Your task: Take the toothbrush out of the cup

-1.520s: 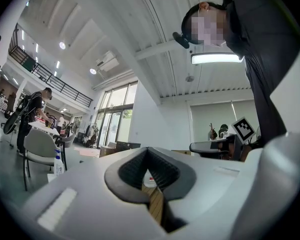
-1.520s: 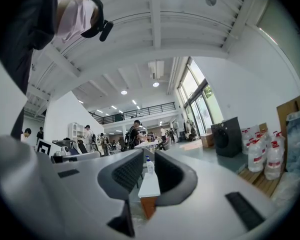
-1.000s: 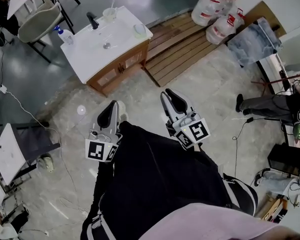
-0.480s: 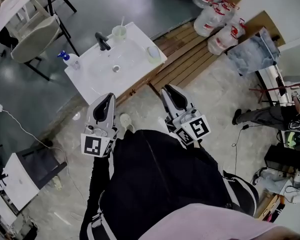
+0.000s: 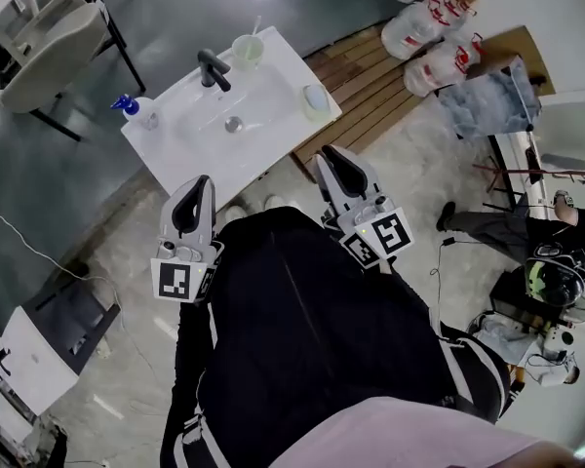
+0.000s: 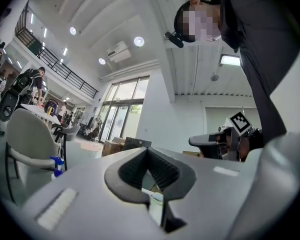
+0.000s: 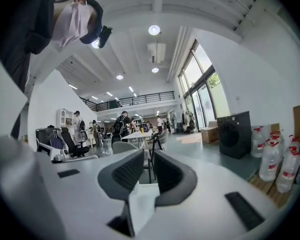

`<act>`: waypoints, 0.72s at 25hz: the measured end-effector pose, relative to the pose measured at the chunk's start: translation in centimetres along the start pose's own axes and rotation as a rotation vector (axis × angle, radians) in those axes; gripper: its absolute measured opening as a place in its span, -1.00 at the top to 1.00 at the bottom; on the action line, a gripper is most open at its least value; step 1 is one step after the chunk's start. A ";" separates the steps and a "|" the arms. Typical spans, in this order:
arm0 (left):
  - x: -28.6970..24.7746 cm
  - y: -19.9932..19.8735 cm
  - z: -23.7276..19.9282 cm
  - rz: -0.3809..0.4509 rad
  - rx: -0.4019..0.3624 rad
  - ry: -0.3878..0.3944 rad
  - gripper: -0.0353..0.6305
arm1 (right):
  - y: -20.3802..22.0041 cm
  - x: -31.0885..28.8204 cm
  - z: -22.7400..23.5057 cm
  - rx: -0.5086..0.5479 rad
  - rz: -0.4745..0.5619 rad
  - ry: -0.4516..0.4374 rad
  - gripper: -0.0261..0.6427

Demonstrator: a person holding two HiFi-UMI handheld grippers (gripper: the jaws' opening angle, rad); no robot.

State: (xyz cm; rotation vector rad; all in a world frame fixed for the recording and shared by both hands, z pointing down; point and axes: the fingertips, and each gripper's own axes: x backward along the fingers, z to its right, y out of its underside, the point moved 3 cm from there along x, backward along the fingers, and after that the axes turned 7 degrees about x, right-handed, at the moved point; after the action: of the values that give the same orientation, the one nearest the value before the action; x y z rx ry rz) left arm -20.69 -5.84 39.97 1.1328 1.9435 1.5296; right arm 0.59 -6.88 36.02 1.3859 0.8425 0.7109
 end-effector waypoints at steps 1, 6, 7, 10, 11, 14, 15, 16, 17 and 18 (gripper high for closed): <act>0.0 -0.1 -0.4 0.003 0.002 -0.011 0.88 | 0.1 -0.6 -0.1 -0.004 -0.006 -0.012 0.71; -0.6 -1.1 -3.3 -0.019 -0.032 -0.085 0.88 | -0.3 -4.6 0.4 -0.004 -0.006 -0.080 0.71; -0.8 -1.1 -3.9 -0.016 -0.042 -0.100 0.88 | -0.1 -5.4 0.8 -0.002 -0.005 -0.094 0.71; -2.0 -1.7 -4.7 0.032 -0.062 -0.141 0.88 | 1.2 -7.7 2.9 0.004 -0.019 -0.123 0.71; -2.4 -1.9 -4.7 0.042 -0.066 -0.156 0.88 | 1.7 -8.4 3.9 0.008 -0.030 -0.128 0.71; -3.5 -1.9 -4.3 0.039 -0.074 -0.197 0.88 | 3.9 -11.4 7.5 0.023 -0.073 -0.134 0.69; -3.9 -1.9 -4.0 0.035 -0.078 -0.211 0.88 | 4.8 -12.7 8.9 0.021 -0.094 -0.135 0.68; -4.4 -2.0 -3.8 0.031 -0.083 -0.226 0.88 | 5.9 -14.0 10.2 0.015 -0.118 -0.134 0.67; -4.8 -1.9 -3.7 0.023 -0.089 -0.247 0.88 | 6.9 -15.3 11.6 0.008 -0.140 -0.132 0.67; -5.3 -1.8 -3.7 0.014 -0.095 -0.272 0.88 | 7.9 -16.8 12.9 0.003 -0.160 -0.128 0.67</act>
State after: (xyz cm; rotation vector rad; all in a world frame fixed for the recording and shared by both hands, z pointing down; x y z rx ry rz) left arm -20.94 -12.40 38.61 1.2435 1.6694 1.3773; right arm 2.87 -27.31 45.35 1.3349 0.8426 0.4927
